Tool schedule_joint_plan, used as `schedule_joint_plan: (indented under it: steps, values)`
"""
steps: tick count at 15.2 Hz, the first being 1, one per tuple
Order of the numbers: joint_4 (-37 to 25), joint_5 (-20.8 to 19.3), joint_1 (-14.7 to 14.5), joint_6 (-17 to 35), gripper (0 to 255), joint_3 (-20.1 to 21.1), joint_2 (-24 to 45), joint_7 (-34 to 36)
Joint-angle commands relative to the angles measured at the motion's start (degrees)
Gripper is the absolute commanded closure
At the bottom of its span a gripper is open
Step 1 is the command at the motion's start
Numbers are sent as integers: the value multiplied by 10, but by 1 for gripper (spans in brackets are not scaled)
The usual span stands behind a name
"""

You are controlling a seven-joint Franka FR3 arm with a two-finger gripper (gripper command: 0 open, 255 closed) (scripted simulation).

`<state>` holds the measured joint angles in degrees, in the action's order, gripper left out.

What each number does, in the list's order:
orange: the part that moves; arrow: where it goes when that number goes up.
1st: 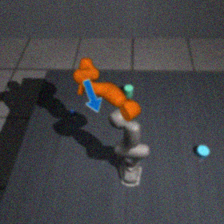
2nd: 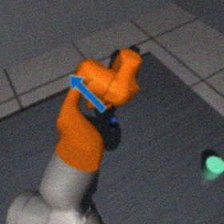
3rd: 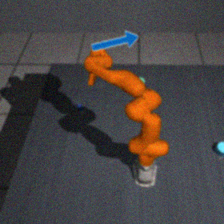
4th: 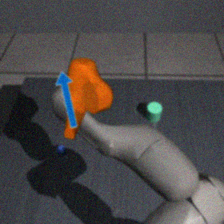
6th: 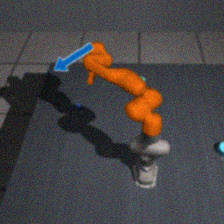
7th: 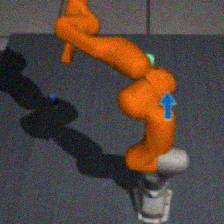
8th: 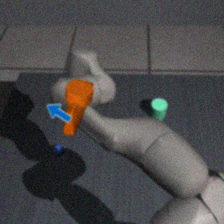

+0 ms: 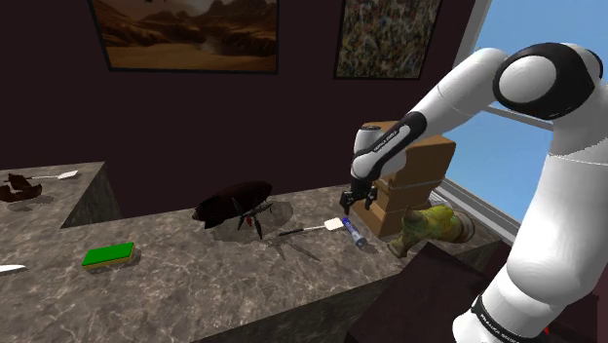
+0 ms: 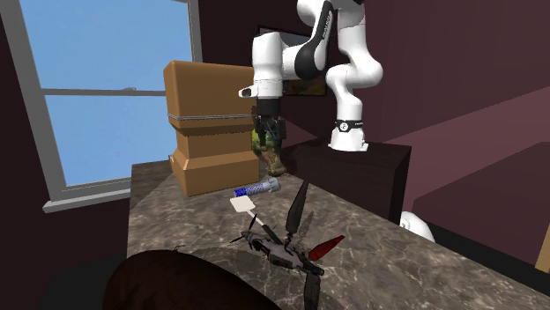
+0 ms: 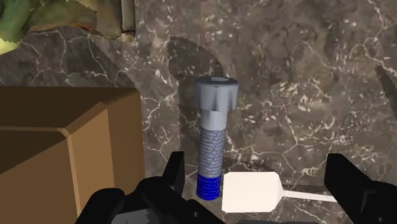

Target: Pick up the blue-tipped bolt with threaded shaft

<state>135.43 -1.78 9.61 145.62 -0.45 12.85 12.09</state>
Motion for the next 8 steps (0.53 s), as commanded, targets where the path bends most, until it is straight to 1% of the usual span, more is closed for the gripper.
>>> schedule_joint_plan:
  steps: [1, 7, 8]
  values:
    - [-19, -2, 4, 22, 0, -6, 47, 3]
    - [-93, -2, 15, 61, 0, -20, 178, 13]
    - [-95, -2, 15, 61, 0, -20, 181, 13]
